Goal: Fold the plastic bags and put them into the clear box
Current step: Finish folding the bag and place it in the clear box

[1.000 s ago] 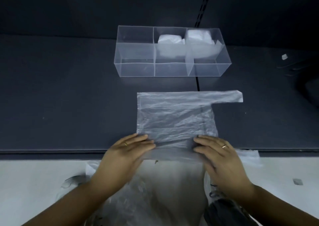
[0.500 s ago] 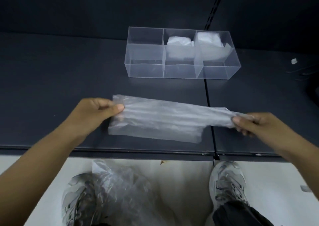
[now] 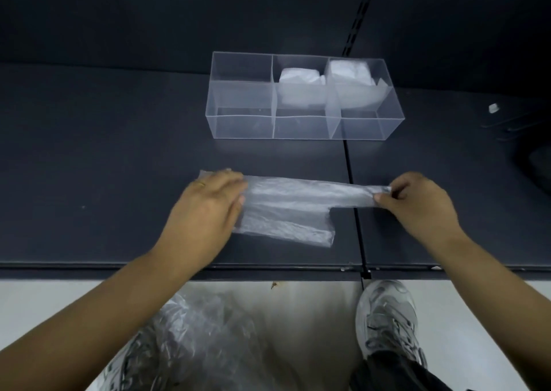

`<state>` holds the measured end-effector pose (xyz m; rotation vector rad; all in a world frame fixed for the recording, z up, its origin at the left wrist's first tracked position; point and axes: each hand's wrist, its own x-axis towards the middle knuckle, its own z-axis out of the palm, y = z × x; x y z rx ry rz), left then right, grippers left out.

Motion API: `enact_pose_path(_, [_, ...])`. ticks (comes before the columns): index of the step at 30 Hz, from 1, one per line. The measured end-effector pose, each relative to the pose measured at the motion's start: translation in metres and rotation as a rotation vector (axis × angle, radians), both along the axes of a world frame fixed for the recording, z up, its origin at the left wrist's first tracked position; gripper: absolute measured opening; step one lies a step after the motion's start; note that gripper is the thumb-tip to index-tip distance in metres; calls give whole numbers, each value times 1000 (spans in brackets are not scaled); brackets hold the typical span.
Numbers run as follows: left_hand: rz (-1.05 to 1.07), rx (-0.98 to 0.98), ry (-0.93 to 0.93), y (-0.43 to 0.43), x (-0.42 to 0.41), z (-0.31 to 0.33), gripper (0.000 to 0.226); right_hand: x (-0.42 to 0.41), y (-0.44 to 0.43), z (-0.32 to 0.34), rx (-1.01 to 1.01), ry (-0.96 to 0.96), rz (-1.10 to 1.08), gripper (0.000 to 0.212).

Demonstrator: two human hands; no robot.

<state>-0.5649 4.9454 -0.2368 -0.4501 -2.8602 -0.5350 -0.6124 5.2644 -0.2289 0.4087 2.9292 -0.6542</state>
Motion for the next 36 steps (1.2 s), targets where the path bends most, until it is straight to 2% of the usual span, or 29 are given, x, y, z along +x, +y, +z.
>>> enact_pose_path(2, [-41, -83, -112, 6, 7, -10, 31, 8, -23, 8, 125, 227, 80, 29])
enact_pose_path(4, [-69, -146, -178, 6, 14, -17, 38, 22, -65, 12, 86, 407, 292, 36])
enact_pose_path(7, [-97, -207, -215, 3, 22, -22, 46, 43, -135, 2, -88, 285, 684, 43])
enact_pose_path(10, [-81, -234, -244, 0, 32, -25, 56, 51, -170, -20, -43, 177, 879, 50])
enact_pose_path(15, [-86, -310, -259, -12, 37, -35, 70, 41, -135, -53, 262, 59, 783, 69])
enact_pose_path(21, [-5, -348, -350, -15, 40, -35, 84, 26, -53, -48, 342, 54, 554, 77])
enact_pose_path(23, [17, -334, -346, -19, 42, -36, 89, 27, -37, -38, 280, 137, 523, 73])
enact_pose_path(26, [-48, -297, -326, -19, 41, -30, 91, 43, -32, -25, 48, 254, 697, 49])
enact_pose_path(28, [-168, -261, -322, -11, 41, -25, 88, 52, -35, -25, 19, 271, 800, 30])
enact_pose_path(31, [-251, -193, -312, 2, 40, -27, 85, 49, -44, -25, 21, 281, 812, 15])
enact_pose_path(34, [-210, -149, -292, 9, 38, -29, 83, 39, -49, -23, -34, 203, 802, 14])
enact_pose_path(36, [-182, -111, -233, 12, 38, -27, 77, 33, -46, -16, -237, 46, 731, 17])
